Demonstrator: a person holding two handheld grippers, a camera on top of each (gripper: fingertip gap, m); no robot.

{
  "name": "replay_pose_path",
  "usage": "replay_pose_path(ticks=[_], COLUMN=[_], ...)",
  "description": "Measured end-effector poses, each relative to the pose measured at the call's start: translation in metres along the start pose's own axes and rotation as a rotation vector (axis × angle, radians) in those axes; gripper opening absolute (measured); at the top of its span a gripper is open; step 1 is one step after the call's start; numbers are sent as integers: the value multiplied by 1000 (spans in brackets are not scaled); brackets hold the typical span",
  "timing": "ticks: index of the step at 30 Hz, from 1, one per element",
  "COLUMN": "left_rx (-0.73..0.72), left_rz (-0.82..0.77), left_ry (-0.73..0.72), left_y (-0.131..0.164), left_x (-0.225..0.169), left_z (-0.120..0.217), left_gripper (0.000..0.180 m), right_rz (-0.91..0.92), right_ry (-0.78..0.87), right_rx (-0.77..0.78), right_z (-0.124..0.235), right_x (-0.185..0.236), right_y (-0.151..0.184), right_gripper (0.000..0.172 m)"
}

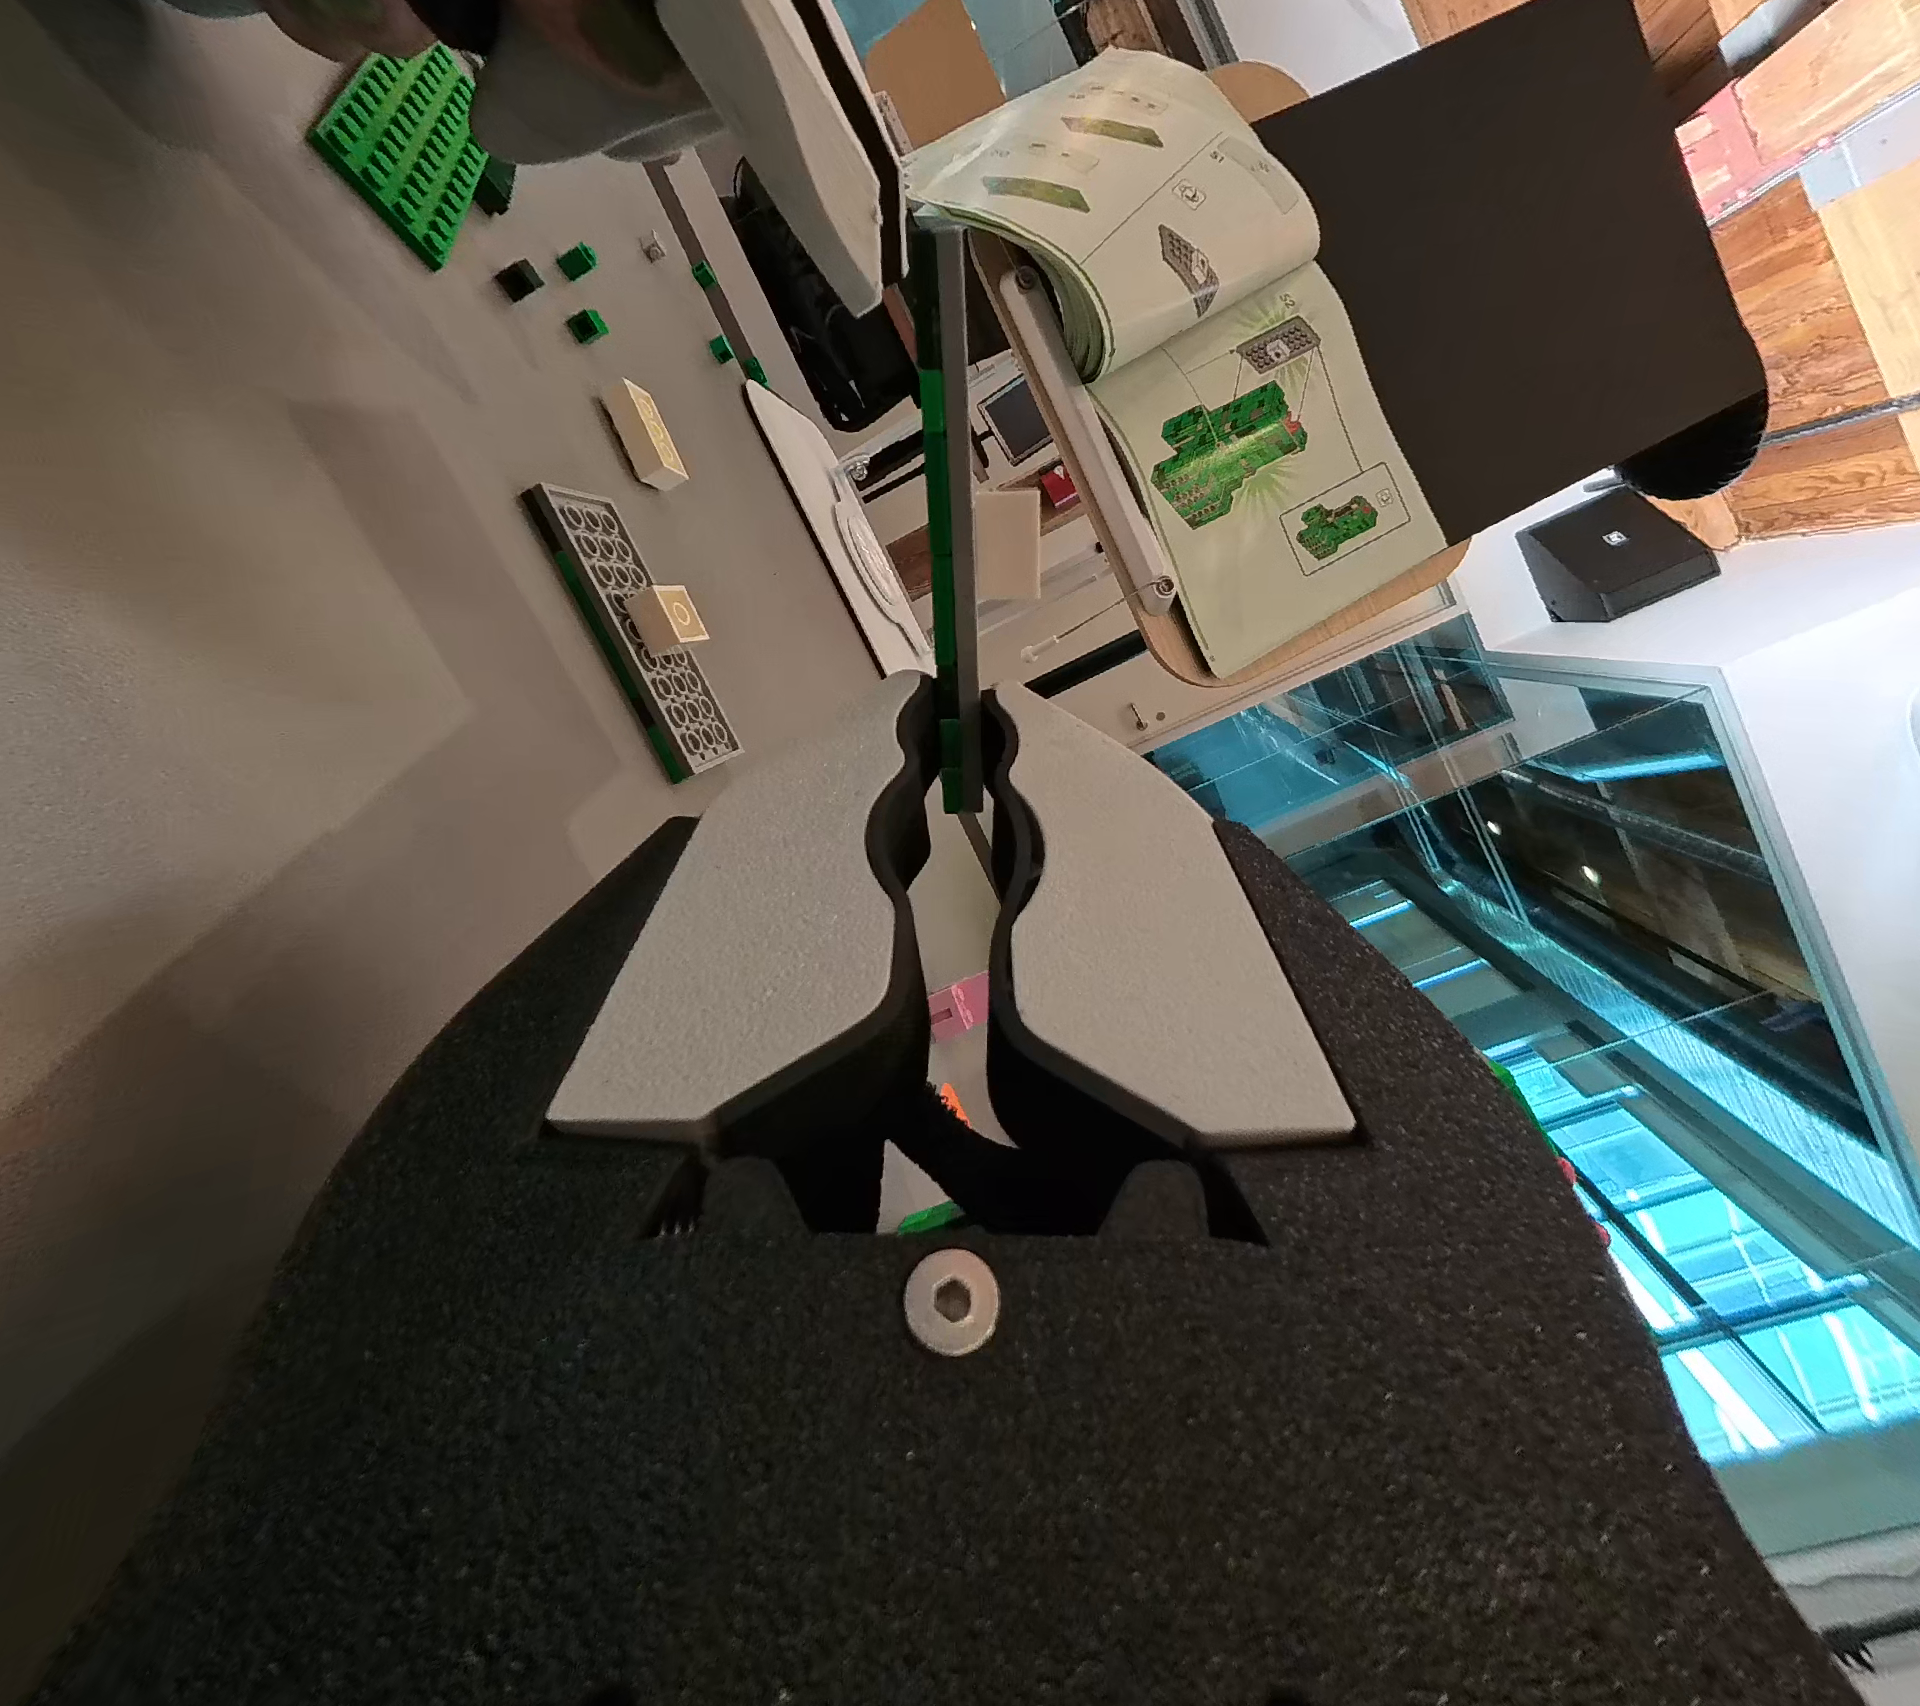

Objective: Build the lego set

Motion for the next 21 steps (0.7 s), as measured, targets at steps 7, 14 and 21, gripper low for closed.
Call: replay_pose_path(ticks=[7,14,21], left_rx=[6,9,12], left_rz=[-6,-10,-12], left_ry=[6,9,12], left_y=[1,1,1], left_x=[-1,-1,-2], left_z=[0,-1,-1], left_gripper=[36,36,35], right_rz=[-3,-7,-9], right_ry=[7,11,10], right_rx=[1,-2,-3], right_z=[-1,-1,-1], right_x=[-2,-3,-3], right_y=[0,0,0], right_gripper=[6,6,6])
Point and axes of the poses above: each gripper's, where its closed fingertips meet, z back along the fingers, y out of its underside, x = y × z across the jaws, the point moved 4 cm from there along z, back along the fingers, and after that the axes turned 5 degrees about -y, right-handed, at the moved point
